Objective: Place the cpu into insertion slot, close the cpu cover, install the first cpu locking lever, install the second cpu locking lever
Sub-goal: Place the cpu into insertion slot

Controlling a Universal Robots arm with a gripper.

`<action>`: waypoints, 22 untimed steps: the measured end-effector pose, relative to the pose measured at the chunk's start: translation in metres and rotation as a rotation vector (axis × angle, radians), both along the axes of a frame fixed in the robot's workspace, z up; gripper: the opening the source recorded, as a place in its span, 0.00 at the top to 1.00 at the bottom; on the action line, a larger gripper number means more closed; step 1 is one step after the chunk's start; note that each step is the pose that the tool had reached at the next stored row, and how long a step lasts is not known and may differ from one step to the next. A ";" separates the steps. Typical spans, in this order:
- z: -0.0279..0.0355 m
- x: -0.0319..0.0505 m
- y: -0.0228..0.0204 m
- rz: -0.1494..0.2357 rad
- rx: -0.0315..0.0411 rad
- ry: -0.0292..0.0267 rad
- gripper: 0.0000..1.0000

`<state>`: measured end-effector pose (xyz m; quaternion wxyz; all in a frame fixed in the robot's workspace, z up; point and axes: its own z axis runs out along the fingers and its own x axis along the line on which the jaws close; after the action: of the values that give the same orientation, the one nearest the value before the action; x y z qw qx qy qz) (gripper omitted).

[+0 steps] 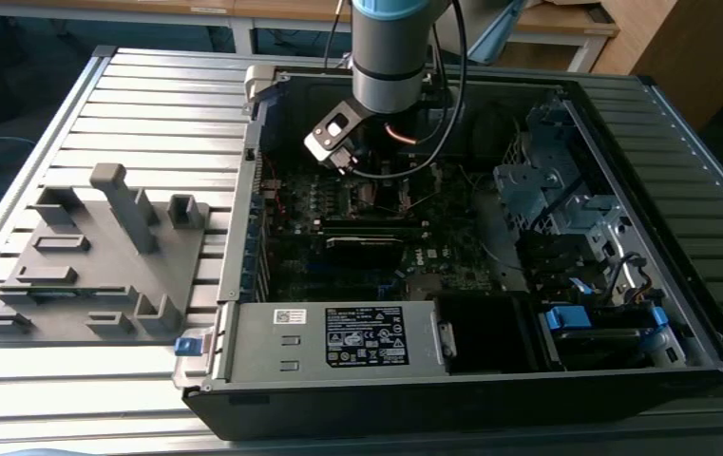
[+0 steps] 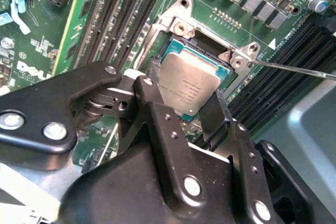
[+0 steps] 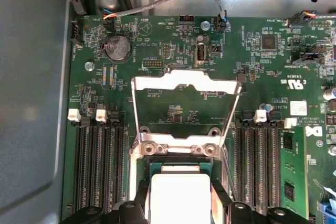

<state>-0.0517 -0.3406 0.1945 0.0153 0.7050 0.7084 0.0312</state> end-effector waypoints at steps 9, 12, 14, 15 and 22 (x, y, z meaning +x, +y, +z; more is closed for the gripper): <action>-0.0004 0.0002 0.0009 0.000 0.0001 -0.0001 0.46; -0.0005 0.0002 0.0016 0.000 0.0001 -0.0001 0.46; -0.0006 0.0002 0.0021 0.000 0.0002 -0.0001 0.46; -0.0006 0.0002 0.0021 0.000 0.0001 -0.0001 0.46; -0.0020 0.0006 0.0022 0.000 0.0000 -0.0001 0.46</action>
<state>-0.0511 -0.3385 0.1925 0.0153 0.7050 0.7084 0.0312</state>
